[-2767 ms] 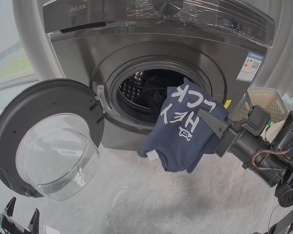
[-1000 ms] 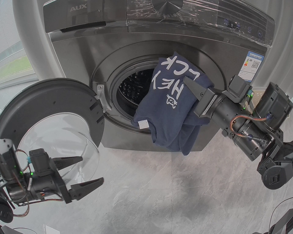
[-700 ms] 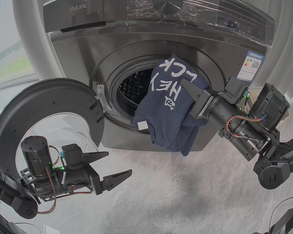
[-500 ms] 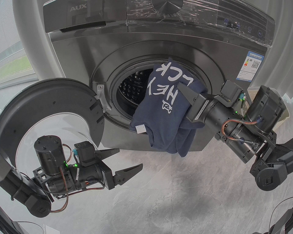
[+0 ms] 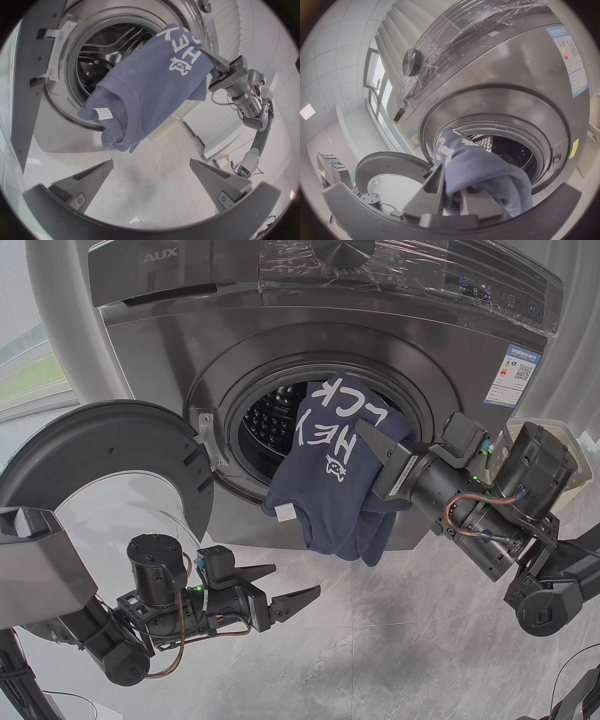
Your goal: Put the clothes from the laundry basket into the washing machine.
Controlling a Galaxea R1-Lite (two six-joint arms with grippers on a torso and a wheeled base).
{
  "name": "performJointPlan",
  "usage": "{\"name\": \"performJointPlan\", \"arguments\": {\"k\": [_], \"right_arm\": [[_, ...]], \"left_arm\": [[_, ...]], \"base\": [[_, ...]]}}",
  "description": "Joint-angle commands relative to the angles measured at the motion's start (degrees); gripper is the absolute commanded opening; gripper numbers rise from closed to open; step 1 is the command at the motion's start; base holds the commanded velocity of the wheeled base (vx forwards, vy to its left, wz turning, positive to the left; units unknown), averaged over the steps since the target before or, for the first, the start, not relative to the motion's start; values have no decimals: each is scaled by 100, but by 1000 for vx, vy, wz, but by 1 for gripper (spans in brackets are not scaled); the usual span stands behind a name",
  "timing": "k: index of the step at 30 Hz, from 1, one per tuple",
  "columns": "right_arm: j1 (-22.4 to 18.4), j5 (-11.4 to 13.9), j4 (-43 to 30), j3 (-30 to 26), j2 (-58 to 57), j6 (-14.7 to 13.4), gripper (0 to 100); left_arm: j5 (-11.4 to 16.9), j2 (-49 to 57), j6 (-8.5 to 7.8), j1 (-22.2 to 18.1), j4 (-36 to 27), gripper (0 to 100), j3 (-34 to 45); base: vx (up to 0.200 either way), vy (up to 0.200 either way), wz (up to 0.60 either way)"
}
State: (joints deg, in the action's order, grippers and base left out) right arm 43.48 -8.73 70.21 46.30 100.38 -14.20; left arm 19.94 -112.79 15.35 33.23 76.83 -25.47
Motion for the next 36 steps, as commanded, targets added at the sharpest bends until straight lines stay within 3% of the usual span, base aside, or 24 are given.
{"name": "performJointPlan", "arguments": {"k": [1,15,21,24,36], "right_arm": [[108,-15,2,19,-1,5,0],[187,-24,2,-60,-36,-4,0],[240,-41,19,-60,-36,-4,0],[266,-41,19,-68,-36,-12,0],[319,-41,19,-148,-45,-4,0]], "left_arm": [[18,-376,74,34,17,100,-248],[18,-1369,390,-106,904,100,-653],[18,-1501,416,-177,966,100,-934],[18,-1562,601,-185,957,100,-1118],[-8,-1958,645,-247,1001,100,-1716]], "base": [[0,0,0],[0,0,0],[0,0,0],[0,0,0],[0,0,0]]}}
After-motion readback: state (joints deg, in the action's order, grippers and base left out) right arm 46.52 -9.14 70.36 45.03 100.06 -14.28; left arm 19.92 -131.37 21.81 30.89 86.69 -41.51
